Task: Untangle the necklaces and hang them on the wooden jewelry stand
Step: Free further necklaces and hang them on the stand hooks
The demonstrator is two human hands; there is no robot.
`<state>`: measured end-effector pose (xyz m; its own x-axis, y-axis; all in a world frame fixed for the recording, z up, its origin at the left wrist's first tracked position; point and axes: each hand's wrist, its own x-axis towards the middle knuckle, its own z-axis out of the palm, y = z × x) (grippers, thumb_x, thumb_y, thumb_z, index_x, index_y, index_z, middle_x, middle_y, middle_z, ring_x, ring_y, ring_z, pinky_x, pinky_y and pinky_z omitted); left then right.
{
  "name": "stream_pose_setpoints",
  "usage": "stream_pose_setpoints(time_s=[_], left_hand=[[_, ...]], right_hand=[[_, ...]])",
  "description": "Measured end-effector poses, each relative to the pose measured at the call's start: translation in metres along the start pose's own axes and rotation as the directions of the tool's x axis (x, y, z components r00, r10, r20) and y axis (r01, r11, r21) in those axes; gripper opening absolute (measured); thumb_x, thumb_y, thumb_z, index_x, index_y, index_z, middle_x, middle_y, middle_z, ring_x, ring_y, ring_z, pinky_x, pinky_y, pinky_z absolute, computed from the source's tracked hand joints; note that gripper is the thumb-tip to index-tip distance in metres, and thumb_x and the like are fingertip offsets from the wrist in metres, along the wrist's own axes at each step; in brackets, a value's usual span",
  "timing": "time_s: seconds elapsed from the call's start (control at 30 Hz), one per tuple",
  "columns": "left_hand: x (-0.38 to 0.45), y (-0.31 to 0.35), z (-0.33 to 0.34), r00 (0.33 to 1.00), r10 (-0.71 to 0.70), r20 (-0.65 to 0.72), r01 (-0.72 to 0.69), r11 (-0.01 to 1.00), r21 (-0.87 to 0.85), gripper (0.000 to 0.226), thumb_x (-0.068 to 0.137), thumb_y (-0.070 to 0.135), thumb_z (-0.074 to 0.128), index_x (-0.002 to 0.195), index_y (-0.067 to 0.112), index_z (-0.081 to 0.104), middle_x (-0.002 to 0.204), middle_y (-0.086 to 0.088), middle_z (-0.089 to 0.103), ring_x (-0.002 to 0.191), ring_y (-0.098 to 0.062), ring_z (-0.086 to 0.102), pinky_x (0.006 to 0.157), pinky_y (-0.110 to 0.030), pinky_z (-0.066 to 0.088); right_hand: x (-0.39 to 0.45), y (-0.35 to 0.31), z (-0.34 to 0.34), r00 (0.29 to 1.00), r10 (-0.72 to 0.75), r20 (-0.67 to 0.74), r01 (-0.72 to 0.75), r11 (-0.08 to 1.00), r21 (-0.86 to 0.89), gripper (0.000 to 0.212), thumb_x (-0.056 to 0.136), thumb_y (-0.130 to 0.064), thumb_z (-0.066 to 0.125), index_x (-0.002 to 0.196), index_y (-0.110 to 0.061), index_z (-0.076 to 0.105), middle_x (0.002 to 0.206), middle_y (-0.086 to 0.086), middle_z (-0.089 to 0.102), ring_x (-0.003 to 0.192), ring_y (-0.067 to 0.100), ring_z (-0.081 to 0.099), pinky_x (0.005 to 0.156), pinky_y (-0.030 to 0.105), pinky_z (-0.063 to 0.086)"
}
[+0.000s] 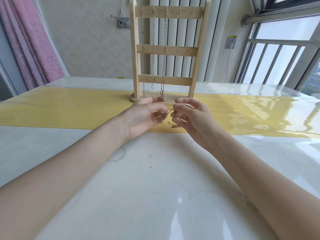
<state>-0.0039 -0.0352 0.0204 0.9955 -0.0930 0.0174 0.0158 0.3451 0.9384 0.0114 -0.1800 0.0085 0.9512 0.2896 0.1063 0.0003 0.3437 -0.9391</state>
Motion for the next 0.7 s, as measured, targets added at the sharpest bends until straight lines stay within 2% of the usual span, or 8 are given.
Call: stream_pose_setpoints(time_s=[0.13,0.3,0.43,0.53,0.6,0.7], left_hand=[[-0.001,-0.003,0.001,0.999,-0.006,0.043,0.005,0.999,0.036,0.026,0.086,-0.015,0.050,0.095,0.009,0.052,0.075,-0.010,0.056,0.061,-0.015,0.055,0.064,-0.019,0.052],[0.000,-0.005,-0.004,0.996,0.070,-0.058,-0.057,0.979,0.197,0.024,0.081,-0.012,0.060,0.088,0.011,0.058,0.089,-0.005,0.049,0.076,-0.017,0.060,0.069,-0.015,0.055],[0.000,-0.009,-0.002,0.986,0.151,-0.078,-0.120,0.945,0.305,0.022,0.082,-0.006,0.064,0.085,0.015,0.058,0.098,-0.006,0.053,0.079,-0.014,0.060,0.073,-0.014,0.053],[-0.001,-0.011,0.002,0.971,0.236,-0.043,-0.199,0.894,0.402,0.022,0.086,-0.004,0.062,0.084,0.018,0.058,0.107,-0.004,0.054,0.083,-0.013,0.062,0.078,-0.017,0.051],[-0.001,-0.013,0.005,0.957,0.290,0.006,-0.259,0.844,0.470,0.026,0.088,-0.005,0.058,0.084,0.021,0.057,0.112,-0.002,0.053,0.086,-0.007,0.062,0.075,-0.013,0.049],[-0.003,-0.016,0.007,0.934,0.347,0.088,-0.329,0.734,0.594,0.033,0.088,-0.008,0.054,0.082,0.025,0.055,0.118,0.003,0.051,0.109,-0.008,0.058,0.070,-0.006,0.046]], right_hand=[[0.001,0.000,-0.002,1.000,-0.005,-0.017,0.005,0.999,0.040,0.012,0.092,0.004,0.054,0.091,-0.008,0.053,0.075,0.004,0.055,0.056,0.012,0.062,0.064,0.022,0.056],[0.002,0.002,-0.002,1.000,0.003,-0.006,-0.003,1.000,0.019,0.010,0.092,0.005,0.054,0.092,-0.006,0.052,0.077,0.006,0.054,0.060,0.013,0.062,0.069,0.022,0.056],[0.000,0.004,-0.001,1.000,-0.004,0.005,0.004,0.997,-0.079,0.026,0.083,0.011,0.062,0.098,-0.008,0.052,0.074,0.005,0.049,0.069,0.019,0.057,0.072,0.021,0.054],[0.001,0.004,-0.001,0.998,0.049,-0.038,-0.051,0.998,-0.045,0.030,0.081,0.012,0.064,0.101,-0.006,0.050,0.082,0.010,0.052,0.077,0.024,0.060,0.075,0.023,0.054],[0.001,0.004,-0.002,0.996,0.075,-0.046,-0.075,0.997,-0.013,0.033,0.080,0.012,0.065,0.103,-0.005,0.049,0.084,0.013,0.056,0.074,0.023,0.064,0.075,0.024,0.054],[0.000,0.004,-0.003,0.994,0.095,-0.047,-0.095,0.995,-0.001,0.035,0.080,0.014,0.064,0.104,-0.006,0.048,0.082,0.014,0.058,0.067,0.018,0.067,0.067,0.022,0.054]])
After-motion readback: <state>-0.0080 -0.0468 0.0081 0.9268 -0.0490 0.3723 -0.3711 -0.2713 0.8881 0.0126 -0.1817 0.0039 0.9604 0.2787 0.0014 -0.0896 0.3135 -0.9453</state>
